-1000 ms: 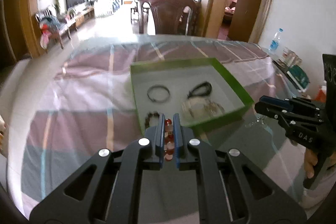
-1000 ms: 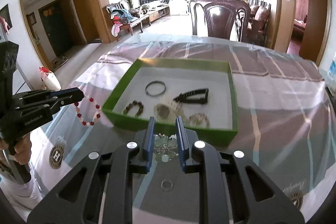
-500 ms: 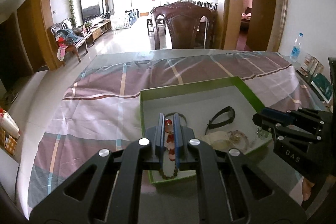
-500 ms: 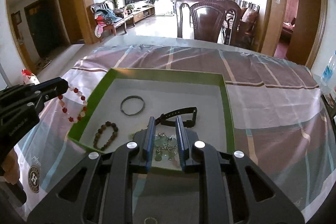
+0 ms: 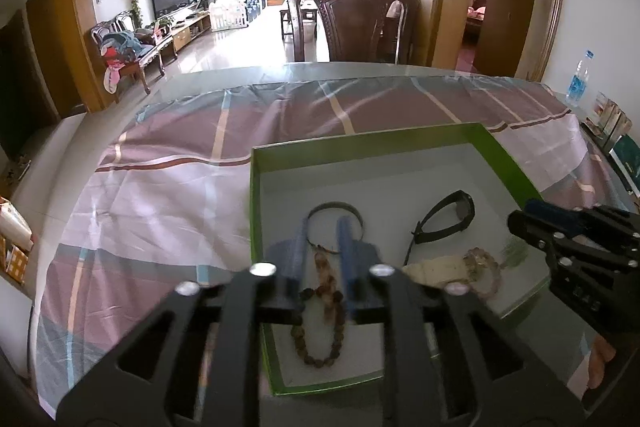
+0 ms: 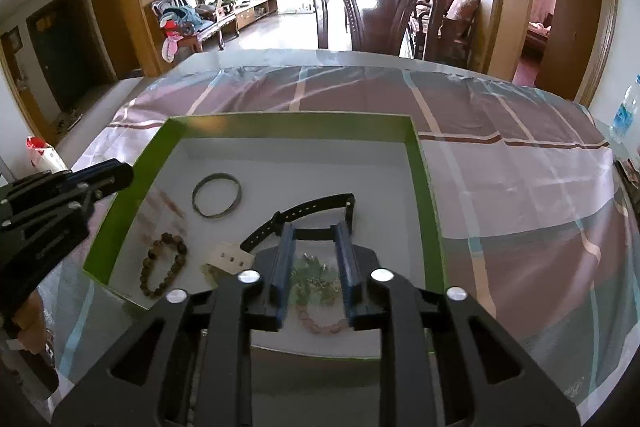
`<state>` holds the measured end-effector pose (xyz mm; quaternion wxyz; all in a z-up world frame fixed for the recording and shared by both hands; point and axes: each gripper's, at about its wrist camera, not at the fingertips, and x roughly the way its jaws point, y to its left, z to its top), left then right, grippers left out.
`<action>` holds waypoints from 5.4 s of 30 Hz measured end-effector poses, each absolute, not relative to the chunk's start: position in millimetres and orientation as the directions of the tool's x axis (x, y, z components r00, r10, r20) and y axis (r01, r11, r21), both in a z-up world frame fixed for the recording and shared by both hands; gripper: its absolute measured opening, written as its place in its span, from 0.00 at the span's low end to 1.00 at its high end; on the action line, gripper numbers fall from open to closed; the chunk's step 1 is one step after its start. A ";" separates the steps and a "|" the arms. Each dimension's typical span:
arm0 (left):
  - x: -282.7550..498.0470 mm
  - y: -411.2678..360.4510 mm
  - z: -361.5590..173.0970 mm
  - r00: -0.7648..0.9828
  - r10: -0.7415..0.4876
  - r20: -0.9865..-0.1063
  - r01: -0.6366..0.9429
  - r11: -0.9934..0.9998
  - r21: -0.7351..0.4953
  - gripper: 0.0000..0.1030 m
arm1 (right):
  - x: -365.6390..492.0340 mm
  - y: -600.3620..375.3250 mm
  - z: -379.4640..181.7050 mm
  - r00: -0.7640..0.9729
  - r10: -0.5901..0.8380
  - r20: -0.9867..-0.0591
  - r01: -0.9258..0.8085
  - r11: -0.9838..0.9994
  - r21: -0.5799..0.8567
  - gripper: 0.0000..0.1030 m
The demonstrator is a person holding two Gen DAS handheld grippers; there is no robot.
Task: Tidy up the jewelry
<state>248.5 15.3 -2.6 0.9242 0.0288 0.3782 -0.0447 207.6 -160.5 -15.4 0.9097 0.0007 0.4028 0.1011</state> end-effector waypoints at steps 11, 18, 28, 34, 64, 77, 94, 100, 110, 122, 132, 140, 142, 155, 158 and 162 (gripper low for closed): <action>155.5 10.3 -18.7 0.635 -0.116 -0.764 0.218 0.975 0.034 0.50 | 108.1 -156.9 -55.0 0.483 0.267 -0.834 -0.351 0.932 0.095 0.38; 115.3 -3.9 -69.3 0.521 -0.144 -0.841 0.290 0.957 0.016 0.57 | 95.3 -148.1 -92.1 0.424 0.267 -0.865 -0.365 0.925 0.107 0.38; 102.2 -30.2 -86.2 0.510 -0.146 -0.847 0.288 0.958 0.008 0.59 | 90.0 -158.1 -99.8 0.470 0.221 -0.855 -0.332 0.941 0.060 0.21; 104.3 -47.6 -89.9 0.528 -0.124 -0.840 0.290 0.956 0.041 0.59 | 85.1 -160.9 -102.2 0.491 0.214 -0.845 -0.320 0.946 0.053 0.21; 108.4 -45.2 -96.2 0.590 -0.099 -0.802 0.236 0.970 0.053 0.38 | 81.3 -154.2 -100.6 0.492 0.196 -0.848 -0.304 0.952 0.043 0.21; 110.2 -38.6 -95.6 0.599 -0.095 -0.795 0.215 0.976 0.045 0.10 | 80.7 -154.7 -100.4 0.495 0.196 -0.846 -0.306 0.951 0.041 0.21; 108.3 -29.5 -95.0 0.540 -0.185 -0.821 0.257 0.965 -0.049 0.42 | 79.7 -159.4 -99.7 0.499 0.219 -0.838 -0.303 0.951 0.069 0.21; 99.3 -35.4 -94.2 0.524 -0.184 -0.831 0.299 0.954 -0.023 0.42 | 79.9 -161.7 -99.7 0.498 0.238 -0.834 -0.306 0.948 0.087 0.21; 91.2 -22.4 -95.8 0.531 -0.154 -0.834 0.274 0.962 -0.003 0.44 | 78.3 -162.0 -100.4 0.507 0.240 -0.828 -0.314 0.946 0.082 0.21; 94.7 -26.6 -94.5 0.562 -0.133 -0.816 0.268 0.963 0.028 0.18 | 75.6 -156.3 -100.5 0.518 0.218 -0.827 -0.314 0.948 0.053 0.21; 98.6 -6.0 -61.7 0.588 -0.150 -0.795 0.264 0.964 0.013 0.18 | 77.1 -151.9 -74.0 0.504 0.243 -0.829 -0.350 0.935 0.061 0.21; 146.3 4.0 20.6 0.776 -0.057 -0.628 0.147 0.985 0.092 0.19 | 135.6 -152.8 13.4 0.712 0.210 -0.670 -0.285 0.959 -0.003 0.21; 166.8 4.8 26.4 0.791 -0.043 -0.610 0.110 0.991 0.072 0.19 | 158.5 -153.5 13.6 0.714 0.205 -0.669 -0.258 0.966 0.021 0.21; 234.1 1.6 -19.6 0.737 -0.007 -0.676 0.026 0.999 0.018 0.23 | 219.2 -158.1 -48.2 0.628 0.162 -0.761 -0.141 0.986 0.094 0.24; 230.8 1.7 -15.6 0.759 0.003 -0.651 0.015 1.000 0.021 0.53 | 209.0 -163.4 -35.0 0.666 0.166 -0.728 -0.142 0.985 0.095 0.42; 222.8 1.8 -6.3 0.765 -0.018 -0.644 0.032 0.999 0.009 0.62 | 186.9 -172.5 -15.6 0.703 0.177 -0.689 -0.144 0.984 0.106 0.63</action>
